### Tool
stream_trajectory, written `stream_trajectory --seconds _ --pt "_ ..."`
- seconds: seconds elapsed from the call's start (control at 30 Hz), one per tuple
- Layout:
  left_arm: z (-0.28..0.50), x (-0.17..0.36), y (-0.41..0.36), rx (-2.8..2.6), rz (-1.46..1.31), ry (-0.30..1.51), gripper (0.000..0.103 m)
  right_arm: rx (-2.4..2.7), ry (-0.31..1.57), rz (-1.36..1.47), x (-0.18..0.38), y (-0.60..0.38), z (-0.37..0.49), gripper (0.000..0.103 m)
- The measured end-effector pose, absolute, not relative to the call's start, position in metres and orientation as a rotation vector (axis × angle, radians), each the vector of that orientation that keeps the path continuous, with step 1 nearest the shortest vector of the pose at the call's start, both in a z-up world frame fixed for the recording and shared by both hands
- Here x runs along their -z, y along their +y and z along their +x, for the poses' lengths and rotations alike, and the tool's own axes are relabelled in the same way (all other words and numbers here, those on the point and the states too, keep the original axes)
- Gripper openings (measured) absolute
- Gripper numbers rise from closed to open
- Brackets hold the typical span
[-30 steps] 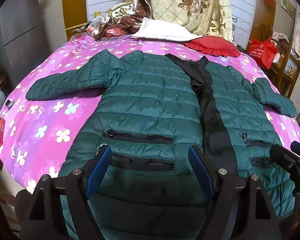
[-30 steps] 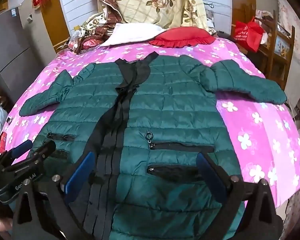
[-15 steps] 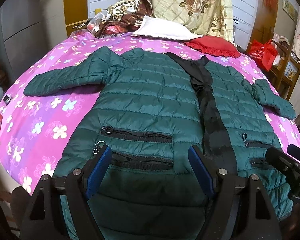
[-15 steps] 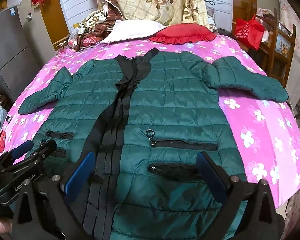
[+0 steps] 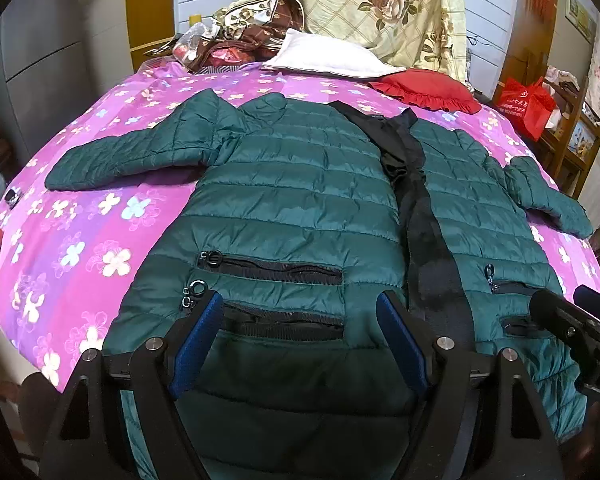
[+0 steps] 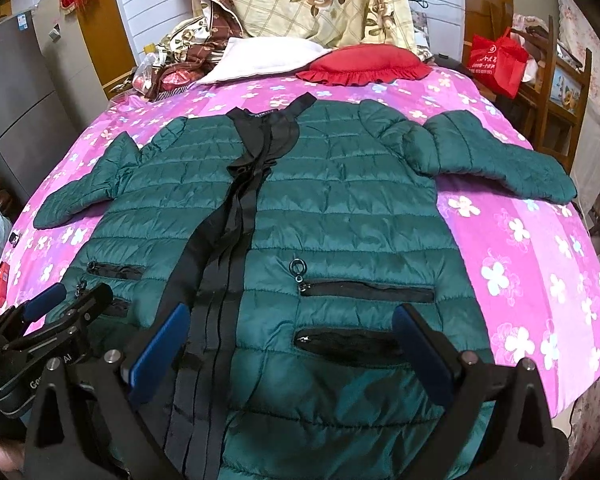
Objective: Fold large clothes
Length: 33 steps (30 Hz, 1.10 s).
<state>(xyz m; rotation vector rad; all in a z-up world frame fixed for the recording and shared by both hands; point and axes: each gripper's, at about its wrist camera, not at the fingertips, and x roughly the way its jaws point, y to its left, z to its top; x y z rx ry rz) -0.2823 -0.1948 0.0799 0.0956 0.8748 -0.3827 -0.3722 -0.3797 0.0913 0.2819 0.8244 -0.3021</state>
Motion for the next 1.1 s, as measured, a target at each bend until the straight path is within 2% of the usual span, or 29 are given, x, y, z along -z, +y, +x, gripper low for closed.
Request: stream_trajectory --seconds 0.1,0.3,0.33,0.4,0.6,1.1 --pt "-0.282 -0.08 -0.195 0.383 0.096 0.876 0.06 0.306 0.828 0.281 -0.09 -0.381 -0.37 0.103" --pt "-0.281 -0.079 -0.197 0.379 0.098 0.876 0.06 0.353 0.959 0.24 -0.091 -0.382 -0.366 0.103" --pt "-0.281 -0.079 -0.197 0.379 0.098 0.876 0.06 0.321 0.865 0.276 -0.091 -0.383 -0.367 0.103" --pt "-0.281 -0.079 -0.197 0.38 0.098 0.876 0.06 0.314 0.838 0.284 -0.09 -0.383 -0.366 0.103" --pt "-0.279 -0.078 -0.199 0.381 0.101 0.876 0.06 0.322 0.89 0.287 -0.09 -0.385 -0.365 0.103" --pt "-0.267 -0.079 -0.199 0.363 0.102 0.883 0.06 0.322 0.862 0.287 -0.089 -0.389 -0.36 0.103"
